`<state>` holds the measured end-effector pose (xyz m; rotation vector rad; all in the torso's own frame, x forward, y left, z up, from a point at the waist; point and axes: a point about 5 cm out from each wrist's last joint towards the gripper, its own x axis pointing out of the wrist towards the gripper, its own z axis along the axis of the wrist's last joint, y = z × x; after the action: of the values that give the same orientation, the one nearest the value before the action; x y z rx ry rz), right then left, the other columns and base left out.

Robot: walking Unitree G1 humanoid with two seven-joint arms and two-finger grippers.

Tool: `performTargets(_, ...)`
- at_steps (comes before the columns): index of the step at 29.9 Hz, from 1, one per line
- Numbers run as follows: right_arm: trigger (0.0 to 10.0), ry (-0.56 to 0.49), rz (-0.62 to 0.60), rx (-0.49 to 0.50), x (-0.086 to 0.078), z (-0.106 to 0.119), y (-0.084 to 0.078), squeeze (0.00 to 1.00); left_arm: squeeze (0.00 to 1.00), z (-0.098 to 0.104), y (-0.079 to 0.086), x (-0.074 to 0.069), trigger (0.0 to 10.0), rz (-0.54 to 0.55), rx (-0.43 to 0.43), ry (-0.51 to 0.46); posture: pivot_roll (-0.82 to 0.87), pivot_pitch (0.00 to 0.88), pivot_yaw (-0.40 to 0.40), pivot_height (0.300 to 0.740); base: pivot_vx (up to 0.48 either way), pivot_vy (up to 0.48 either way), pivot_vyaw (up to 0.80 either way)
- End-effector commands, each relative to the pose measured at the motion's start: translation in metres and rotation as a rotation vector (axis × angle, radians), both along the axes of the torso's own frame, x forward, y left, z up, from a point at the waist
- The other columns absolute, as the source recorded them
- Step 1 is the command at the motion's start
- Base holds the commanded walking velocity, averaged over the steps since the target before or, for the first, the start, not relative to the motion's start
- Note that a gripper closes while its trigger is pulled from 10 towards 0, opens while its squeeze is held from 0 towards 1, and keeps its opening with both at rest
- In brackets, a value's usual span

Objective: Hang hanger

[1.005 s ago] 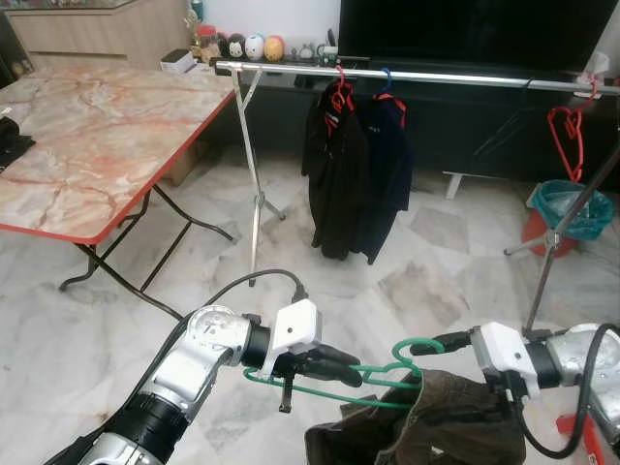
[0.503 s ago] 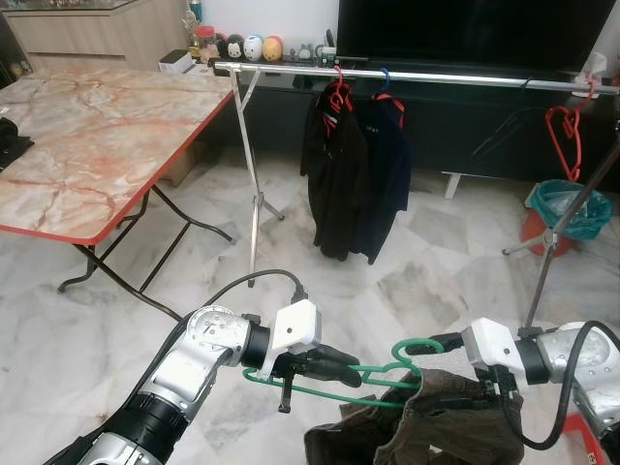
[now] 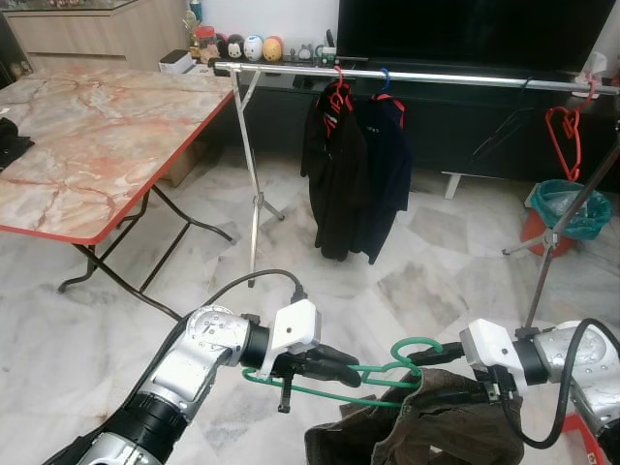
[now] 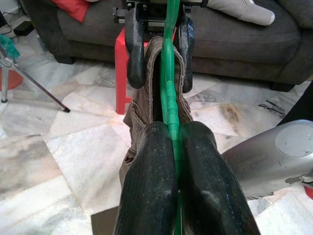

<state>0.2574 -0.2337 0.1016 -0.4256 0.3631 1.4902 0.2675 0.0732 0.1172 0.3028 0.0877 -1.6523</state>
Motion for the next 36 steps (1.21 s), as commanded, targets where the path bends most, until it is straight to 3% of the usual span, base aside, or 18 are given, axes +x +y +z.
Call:
performTargets(1, 0.0, -0.008, 0.009, -0.003, 0.0033, 0.0024, 0.0027, 0.0, 0.0, 0.01, -0.0026, 0.0009, 10.0, -0.018, -0.039, -0.029, 0.06, 0.0, -0.021, 0.74, 0.0, 0.0, 0.0)
performTargets(36, 0.0, -0.012, 0.009, 0.003, 0.0059, 0.0, 0.0099, 0.0, 0.0, 0.0087, -0.0031, 0.0026, 10.0, 0.0, -0.03, -0.044, 0.06, 0.0, -0.018, 0.74, 0.0, 0.0, 0.0)
